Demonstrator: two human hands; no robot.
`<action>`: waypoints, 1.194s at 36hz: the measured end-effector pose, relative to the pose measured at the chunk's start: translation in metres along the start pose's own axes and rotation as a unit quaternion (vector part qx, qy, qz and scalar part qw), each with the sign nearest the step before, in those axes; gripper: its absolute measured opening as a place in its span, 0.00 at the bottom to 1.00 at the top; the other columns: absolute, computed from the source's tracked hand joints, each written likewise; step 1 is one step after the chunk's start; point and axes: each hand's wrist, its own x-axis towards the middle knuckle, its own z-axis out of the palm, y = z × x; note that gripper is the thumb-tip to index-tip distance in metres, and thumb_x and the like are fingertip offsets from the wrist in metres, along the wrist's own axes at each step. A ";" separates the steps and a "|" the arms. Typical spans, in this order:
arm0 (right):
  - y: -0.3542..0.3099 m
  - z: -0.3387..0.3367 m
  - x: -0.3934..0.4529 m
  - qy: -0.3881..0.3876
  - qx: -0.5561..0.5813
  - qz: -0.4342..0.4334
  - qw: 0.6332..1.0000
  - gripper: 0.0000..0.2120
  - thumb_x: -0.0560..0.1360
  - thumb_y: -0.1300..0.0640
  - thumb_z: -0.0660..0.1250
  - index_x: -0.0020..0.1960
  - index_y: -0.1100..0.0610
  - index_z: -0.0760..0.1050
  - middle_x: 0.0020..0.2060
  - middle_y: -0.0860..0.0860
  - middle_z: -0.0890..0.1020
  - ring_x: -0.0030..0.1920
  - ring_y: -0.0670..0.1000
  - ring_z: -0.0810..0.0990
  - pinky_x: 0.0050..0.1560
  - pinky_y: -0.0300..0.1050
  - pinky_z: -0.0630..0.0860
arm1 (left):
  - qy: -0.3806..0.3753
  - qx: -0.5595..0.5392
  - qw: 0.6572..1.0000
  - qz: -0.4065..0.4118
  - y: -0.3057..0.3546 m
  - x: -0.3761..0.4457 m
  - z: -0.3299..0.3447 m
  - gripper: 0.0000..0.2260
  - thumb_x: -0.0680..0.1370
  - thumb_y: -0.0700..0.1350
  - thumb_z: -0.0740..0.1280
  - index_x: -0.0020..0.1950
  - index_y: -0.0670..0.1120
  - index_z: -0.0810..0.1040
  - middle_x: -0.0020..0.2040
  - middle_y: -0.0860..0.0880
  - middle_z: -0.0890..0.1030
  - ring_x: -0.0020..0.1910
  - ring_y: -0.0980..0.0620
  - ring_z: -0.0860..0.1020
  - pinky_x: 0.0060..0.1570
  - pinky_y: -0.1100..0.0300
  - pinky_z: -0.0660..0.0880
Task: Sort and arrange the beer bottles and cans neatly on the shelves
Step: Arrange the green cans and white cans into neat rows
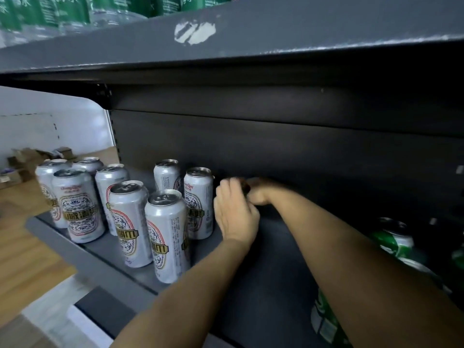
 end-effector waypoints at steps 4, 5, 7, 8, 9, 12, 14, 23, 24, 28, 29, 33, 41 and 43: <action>0.000 -0.007 0.002 0.010 0.061 -0.011 0.998 0.14 0.77 0.53 0.62 0.61 0.54 0.76 0.61 0.54 0.78 0.60 0.56 0.76 0.63 0.52 0.72 | 0.026 0.103 0.989 0.105 0.001 0.043 -0.010 0.22 0.56 0.42 0.71 0.50 0.44 0.77 0.46 0.41 0.76 0.42 0.39 0.75 0.46 0.50 0.65; -0.001 -0.008 0.003 -0.004 0.060 -0.012 0.998 0.17 0.75 0.51 0.66 0.63 0.54 0.75 0.63 0.53 0.77 0.60 0.56 0.75 0.63 0.52 0.72 | 0.033 0.123 0.985 0.117 0.000 0.053 -0.014 0.23 0.56 0.43 0.70 0.51 0.44 0.77 0.48 0.41 0.77 0.44 0.39 0.76 0.50 0.49 0.64; -0.002 -0.004 0.006 -0.028 0.050 -0.009 0.998 0.30 0.69 0.43 0.73 0.68 0.53 0.72 0.66 0.53 0.75 0.63 0.57 0.75 0.64 0.51 0.72 | -0.003 0.175 0.980 0.095 -0.004 0.074 -0.023 0.24 0.63 0.46 0.71 0.59 0.45 0.75 0.58 0.41 0.75 0.56 0.39 0.74 0.62 0.45 0.63; -0.004 -0.001 0.004 -0.030 0.041 0.001 0.999 0.36 0.67 0.39 0.74 0.70 0.53 0.70 0.68 0.54 0.73 0.64 0.57 0.73 0.65 0.51 0.72 | -0.064 0.206 0.975 0.058 -0.003 0.083 -0.029 0.26 0.69 0.49 0.69 0.66 0.46 0.71 0.66 0.42 0.70 0.65 0.40 0.69 0.68 0.42 0.58; -0.006 0.001 0.001 -0.023 0.023 0.009 0.999 0.40 0.67 0.36 0.73 0.72 0.53 0.67 0.71 0.54 0.70 0.66 0.57 0.72 0.65 0.50 0.71 | -0.133 0.235 0.963 0.013 -0.005 0.093 -0.032 0.28 0.73 0.54 0.67 0.71 0.48 0.65 0.72 0.43 0.64 0.71 0.41 0.62 0.71 0.39 0.52; -0.006 0.008 -0.003 0.023 -0.015 0.011 1.000 0.39 0.70 0.36 0.70 0.74 0.52 0.63 0.71 0.57 0.65 0.68 0.59 0.69 0.65 0.49 0.70 | -0.305 0.270 0.909 -0.094 -0.027 0.120 -0.031 0.37 0.72 0.67 0.58 0.77 0.53 0.56 0.77 0.46 0.56 0.74 0.40 0.56 0.69 0.39 0.58; -0.009 0.014 -0.005 0.043 -0.002 0.006 0.999 0.39 0.71 0.38 0.70 0.75 0.53 0.60 0.71 0.57 0.64 0.69 0.60 0.68 0.65 0.49 0.69 | -0.390 0.300 0.867 -0.074 -0.044 0.127 -0.030 0.40 0.69 0.70 0.58 0.78 0.55 0.57 0.77 0.46 0.60 0.74 0.39 0.59 0.68 0.44 0.65; -0.015 0.004 -0.010 0.074 0.003 0.055 0.996 0.37 0.68 0.45 0.76 0.71 0.58 0.65 0.67 0.56 0.74 0.64 0.57 0.76 0.58 0.46 0.74 | -0.410 0.311 0.857 -0.026 -0.052 0.131 -0.041 0.30 0.71 0.58 0.71 0.69 0.46 0.73 0.68 0.44 0.74 0.65 0.43 0.74 0.60 0.53 0.74; -0.014 0.002 -0.012 0.066 -0.004 0.055 0.996 0.34 0.68 0.45 0.75 0.69 0.57 0.70 0.65 0.55 0.76 0.62 0.57 0.77 0.56 0.45 0.75 | -0.413 0.316 0.854 -0.021 -0.051 0.132 -0.045 0.29 0.72 0.58 0.71 0.68 0.45 0.74 0.68 0.43 0.75 0.65 0.43 0.74 0.60 0.54 0.74; -0.009 -0.006 -0.022 0.036 -0.019 0.069 0.997 0.22 0.68 0.45 0.73 0.58 0.55 0.78 0.57 0.54 0.80 0.53 0.56 0.80 0.47 0.43 0.77 | -0.435 0.337 0.835 -0.020 -0.051 0.137 -0.054 0.26 0.74 0.59 0.68 0.64 0.43 0.77 0.63 0.43 0.78 0.61 0.43 0.77 0.58 0.54 0.74; -0.007 -0.008 -0.024 0.029 -0.017 0.074 0.997 0.22 0.68 0.45 0.73 0.58 0.55 0.78 0.55 0.54 0.81 0.52 0.56 0.80 0.46 0.43 0.77 | -0.445 0.346 0.826 -0.019 -0.051 0.139 -0.055 0.26 0.74 0.59 0.69 0.64 0.43 0.77 0.63 0.43 0.78 0.60 0.43 0.77 0.58 0.54 0.74; -0.001 -0.013 -0.032 0.014 -0.011 0.092 0.996 0.20 0.65 0.47 0.75 0.53 0.55 0.80 0.51 0.53 0.82 0.45 0.55 0.81 0.43 0.45 0.80 | -0.470 0.376 0.797 -0.039 -0.042 0.141 -0.054 0.31 0.69 0.62 0.73 0.66 0.46 0.75 0.64 0.46 0.76 0.62 0.42 0.76 0.62 0.50 0.73; 0.009 -0.015 -0.035 -0.024 -0.020 0.114 0.993 0.12 0.68 0.47 0.71 0.46 0.54 0.78 0.46 0.53 0.83 0.45 0.55 0.83 0.44 0.46 0.81 | -0.452 0.361 0.815 0.025 -0.028 0.133 -0.010 0.41 0.70 0.70 0.65 0.77 0.51 0.61 0.76 0.45 0.64 0.72 0.38 0.64 0.70 0.42 0.63; 0.012 -0.014 -0.035 -0.046 -0.013 0.122 0.991 0.11 0.70 0.48 0.69 0.47 0.54 0.78 0.49 0.53 0.83 0.48 0.55 0.83 0.48 0.47 0.80 | -0.445 0.372 0.814 0.028 -0.024 0.134 -0.004 0.35 0.75 0.63 0.66 0.77 0.49 0.62 0.76 0.45 0.64 0.73 0.39 0.64 0.70 0.43 0.64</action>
